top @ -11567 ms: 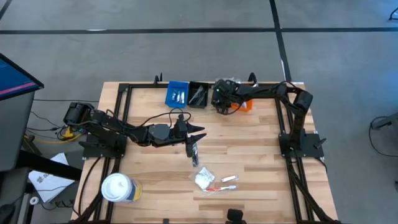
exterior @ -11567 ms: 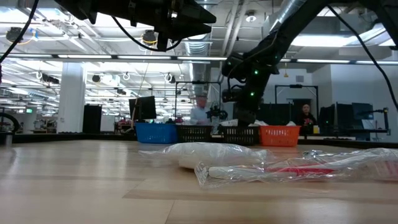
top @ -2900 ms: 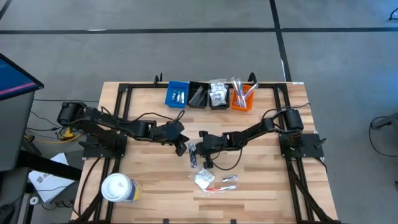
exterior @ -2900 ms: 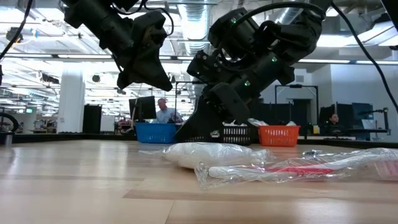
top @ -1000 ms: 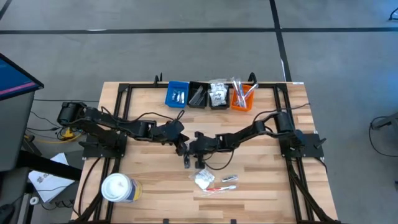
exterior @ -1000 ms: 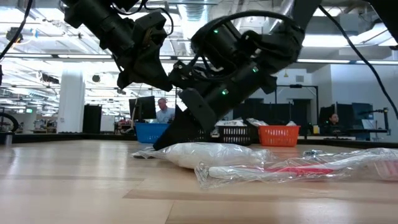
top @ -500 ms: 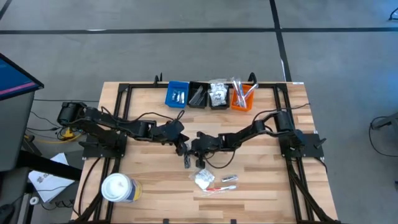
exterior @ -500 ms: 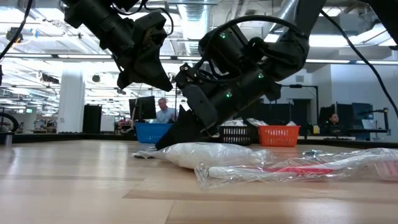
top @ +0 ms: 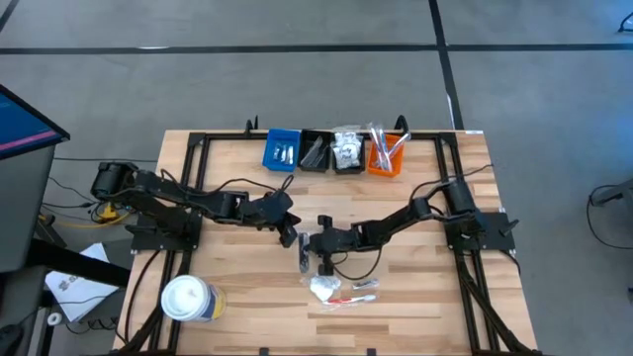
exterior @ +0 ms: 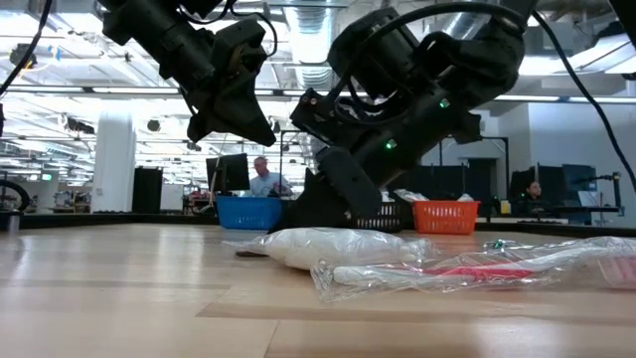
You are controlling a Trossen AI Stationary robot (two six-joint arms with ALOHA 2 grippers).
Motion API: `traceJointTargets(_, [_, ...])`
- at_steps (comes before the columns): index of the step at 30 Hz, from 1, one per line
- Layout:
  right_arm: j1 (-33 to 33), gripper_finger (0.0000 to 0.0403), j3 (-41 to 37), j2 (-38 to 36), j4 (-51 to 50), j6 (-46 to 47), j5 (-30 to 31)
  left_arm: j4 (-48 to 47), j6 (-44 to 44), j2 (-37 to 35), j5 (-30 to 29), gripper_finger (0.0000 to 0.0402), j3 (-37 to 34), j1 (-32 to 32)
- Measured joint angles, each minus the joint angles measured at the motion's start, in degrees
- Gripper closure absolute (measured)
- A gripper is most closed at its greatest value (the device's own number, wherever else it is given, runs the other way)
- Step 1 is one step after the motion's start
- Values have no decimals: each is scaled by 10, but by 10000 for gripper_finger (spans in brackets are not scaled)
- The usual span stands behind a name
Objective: Pick & Place Travel size toiletries
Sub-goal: Put the black comb into the left black bin
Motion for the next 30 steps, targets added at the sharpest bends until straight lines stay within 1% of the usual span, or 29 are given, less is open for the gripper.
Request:
traceJointTargets(3, [0,403,-3,0,5,-1,1,0,0,0,0,400,0,0])
traceJointTargets(9, [0,403,-28,0,65,-4,0,0,0,0,0,400,0,0])
traceJointTargets(16, [3,403,-29,1,94,-20,1,0,0,0,0,400,0,0])
traceJointTargets(24, [3,403,-29,1,86,-16,1,0,0,0,0,400,0,0])
traceJointTargets(30, [-11,403,-22,-4,32,-1,1,0,0,0,0,400,0,0])
